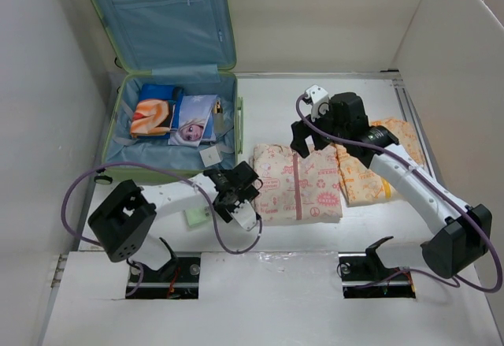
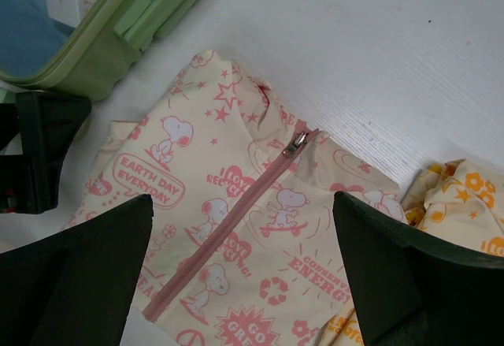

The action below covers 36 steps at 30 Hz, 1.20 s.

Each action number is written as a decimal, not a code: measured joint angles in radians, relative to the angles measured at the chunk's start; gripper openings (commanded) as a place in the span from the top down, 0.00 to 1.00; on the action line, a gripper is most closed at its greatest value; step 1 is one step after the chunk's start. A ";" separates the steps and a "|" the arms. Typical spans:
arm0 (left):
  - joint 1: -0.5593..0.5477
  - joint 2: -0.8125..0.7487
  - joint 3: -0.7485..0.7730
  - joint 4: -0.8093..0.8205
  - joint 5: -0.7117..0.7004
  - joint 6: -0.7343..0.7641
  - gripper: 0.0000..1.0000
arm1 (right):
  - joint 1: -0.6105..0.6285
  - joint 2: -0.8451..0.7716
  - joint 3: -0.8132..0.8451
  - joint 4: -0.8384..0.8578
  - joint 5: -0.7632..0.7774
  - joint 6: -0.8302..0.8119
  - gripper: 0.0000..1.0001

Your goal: Pack the luggage

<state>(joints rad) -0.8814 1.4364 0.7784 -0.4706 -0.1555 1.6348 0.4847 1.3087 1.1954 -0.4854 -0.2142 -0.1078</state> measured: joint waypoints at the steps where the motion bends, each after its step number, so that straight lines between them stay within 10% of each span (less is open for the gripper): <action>1: 0.002 0.020 0.006 0.004 0.000 -0.001 0.27 | 0.000 0.000 0.000 0.000 0.001 0.000 0.00; 12: 0.013 0.073 0.076 -0.047 0.066 -0.097 1.00 | 0.000 -0.003 -0.002 0.000 0.007 0.000 0.00; 26: 0.076 0.111 0.562 -0.272 0.240 -0.551 1.00 | 0.000 -0.006 -0.002 0.000 0.008 0.000 0.00; 36: 0.352 0.114 0.708 -0.369 0.178 -0.888 1.00 | -0.010 0.085 0.032 0.014 -0.026 -0.013 0.00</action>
<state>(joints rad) -0.5293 1.5509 1.4868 -0.8394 0.0227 0.7471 0.4747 1.3937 1.2270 -0.4709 -0.2405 -0.1204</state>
